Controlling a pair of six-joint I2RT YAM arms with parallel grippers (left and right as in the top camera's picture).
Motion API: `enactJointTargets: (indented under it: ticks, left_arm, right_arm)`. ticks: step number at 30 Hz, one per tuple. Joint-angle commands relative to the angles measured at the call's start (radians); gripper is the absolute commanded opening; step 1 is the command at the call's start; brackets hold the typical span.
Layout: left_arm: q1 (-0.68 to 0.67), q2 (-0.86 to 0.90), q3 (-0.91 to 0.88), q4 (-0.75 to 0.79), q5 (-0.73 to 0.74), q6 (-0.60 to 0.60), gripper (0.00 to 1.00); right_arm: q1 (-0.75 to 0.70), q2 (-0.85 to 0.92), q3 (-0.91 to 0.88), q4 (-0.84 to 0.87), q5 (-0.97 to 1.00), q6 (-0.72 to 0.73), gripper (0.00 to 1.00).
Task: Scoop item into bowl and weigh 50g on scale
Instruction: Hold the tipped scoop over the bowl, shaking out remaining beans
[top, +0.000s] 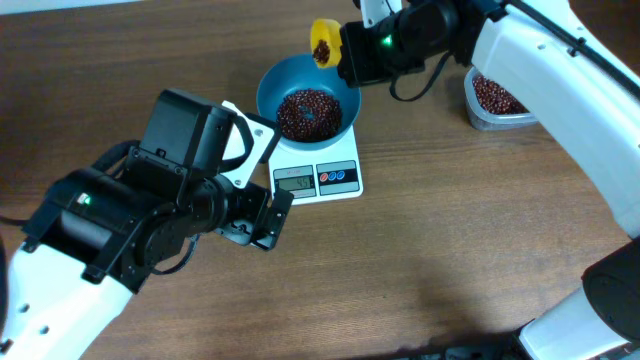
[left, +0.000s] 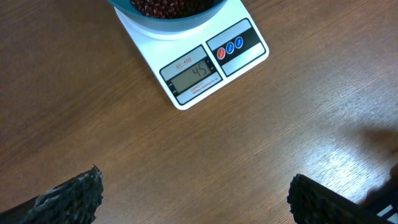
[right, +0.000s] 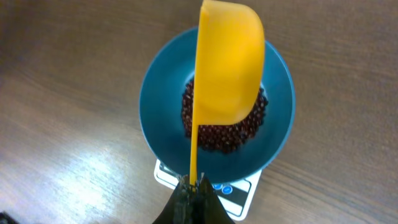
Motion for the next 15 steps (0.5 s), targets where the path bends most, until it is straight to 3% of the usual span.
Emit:
enactJointTargets:
  ticks: [1,3,5,7,9,11,14,15]
  left_arm:
    - [0.002,0.002,0.016,0.000,0.015,0.022,0.99]
    - [0.002,0.002,0.016,0.000,0.015,0.022,0.99]
    - [0.002,0.002,0.016,0.000,0.015,0.022,0.99]
    - [0.002,0.002,0.016,0.000,0.015,0.022,0.99]
    - [0.002,0.002,0.016,0.000,0.015,0.022,0.99]
    - [0.002,0.002,0.016,0.000,0.015,0.022,0.99]
    - [0.002,0.002,0.016,0.000,0.015,0.022,0.99]
    - [0.002,0.002,0.016,0.000,0.015,0.022,0.99]
  right_arm:
    - [0.014,-0.031,0.023,0.016,-0.035,0.008,0.04]
    - [0.018,-0.021,0.018,-0.014,0.033,0.008,0.04]
    - [0.019,-0.031,0.026,0.022,-0.061,0.008,0.04]
    - [0.024,-0.021,0.021,-0.017,0.045,0.005,0.04]
    - [0.024,-0.027,0.030,0.008,-0.044,0.012,0.04]
    - [0.025,-0.012,0.026,-0.036,0.064,0.001,0.04]
    - [0.027,-0.018,0.029,-0.003,-0.030,0.004,0.04]
    - [0.027,-0.008,0.027,-0.027,0.051,0.004,0.04]
